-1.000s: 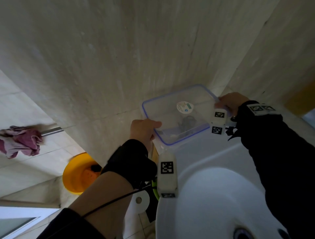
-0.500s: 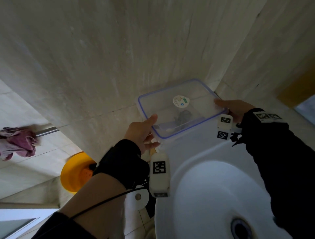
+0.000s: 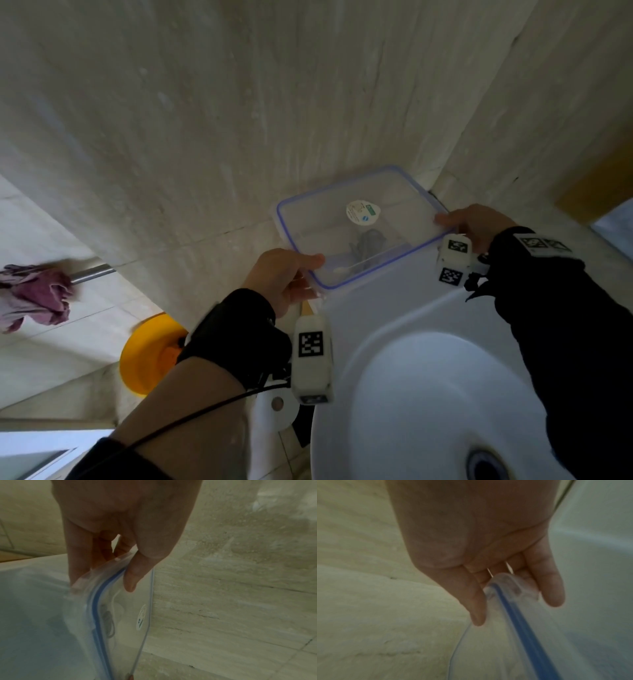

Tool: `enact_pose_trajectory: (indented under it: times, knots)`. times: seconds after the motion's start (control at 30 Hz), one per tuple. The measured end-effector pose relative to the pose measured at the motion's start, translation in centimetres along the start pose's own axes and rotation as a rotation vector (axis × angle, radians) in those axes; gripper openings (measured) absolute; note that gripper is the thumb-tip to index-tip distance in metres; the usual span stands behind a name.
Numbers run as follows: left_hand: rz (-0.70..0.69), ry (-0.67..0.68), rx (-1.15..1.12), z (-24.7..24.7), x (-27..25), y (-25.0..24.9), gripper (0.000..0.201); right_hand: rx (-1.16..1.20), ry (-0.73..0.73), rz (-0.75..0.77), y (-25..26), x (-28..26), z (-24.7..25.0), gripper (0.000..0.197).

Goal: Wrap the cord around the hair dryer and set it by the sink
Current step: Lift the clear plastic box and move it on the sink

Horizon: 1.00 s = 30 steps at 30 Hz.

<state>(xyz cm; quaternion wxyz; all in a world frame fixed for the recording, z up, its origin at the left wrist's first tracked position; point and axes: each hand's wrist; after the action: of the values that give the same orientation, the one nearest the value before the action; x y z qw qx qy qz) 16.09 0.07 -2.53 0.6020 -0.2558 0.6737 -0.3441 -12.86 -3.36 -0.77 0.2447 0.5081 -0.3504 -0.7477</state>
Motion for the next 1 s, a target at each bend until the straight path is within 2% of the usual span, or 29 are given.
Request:
enact_pose_trajectory:
  times: [0.1,0.2,0.23,0.33,0.43,0.5,0.7,1.0]
  knots:
    - [0.046,0.006,0.074,0.8,-0.2,-0.9,0.024,-0.111,-0.011,0.039,1.8,0.1,-0.8,0.021]
    - [-0.01,-0.208,0.097,1.8,1.2,-2.1,0.053,-0.276,-0.069,0.148,3.9,0.1,-2.3,0.04]
    - [-0.052,-0.263,0.1,2.0,1.8,-2.6,0.053,-0.344,-0.09,0.181,4.5,0.2,-2.8,0.045]
    - [-0.138,-0.302,0.1,1.9,3.1,-3.9,0.031,-0.428,-0.114,0.299,5.2,0.7,-4.2,0.041]
    - [-0.144,-0.293,0.097,1.8,4.6,-3.6,0.025,-0.449,-0.119,0.376,4.7,2.2,-4.8,0.037]
    - [-0.146,-0.302,0.081,1.8,5.6,-3.2,0.021,-0.396,-0.114,0.367,4.2,3.1,-4.9,0.035]
    - [-0.18,-0.351,0.091,1.5,6.6,-2.6,0.025,-0.333,-0.137,0.376,3.3,4.6,-4.8,0.033]
    - [-0.195,-0.249,0.042,-0.1,6.9,-3.5,0.025,-0.284,-0.197,0.362,3.7,5.7,-3.4,0.032]
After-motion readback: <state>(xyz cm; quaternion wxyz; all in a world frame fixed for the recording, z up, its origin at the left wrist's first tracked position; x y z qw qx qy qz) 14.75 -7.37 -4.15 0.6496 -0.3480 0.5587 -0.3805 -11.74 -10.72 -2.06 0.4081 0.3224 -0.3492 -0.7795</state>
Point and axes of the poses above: each hand's wrist, its own x-axis towards the middle knuckle, its own z-axis out of the back of the hand, y = z × x, and after that the axes turned 9 degrees about x, right-handed
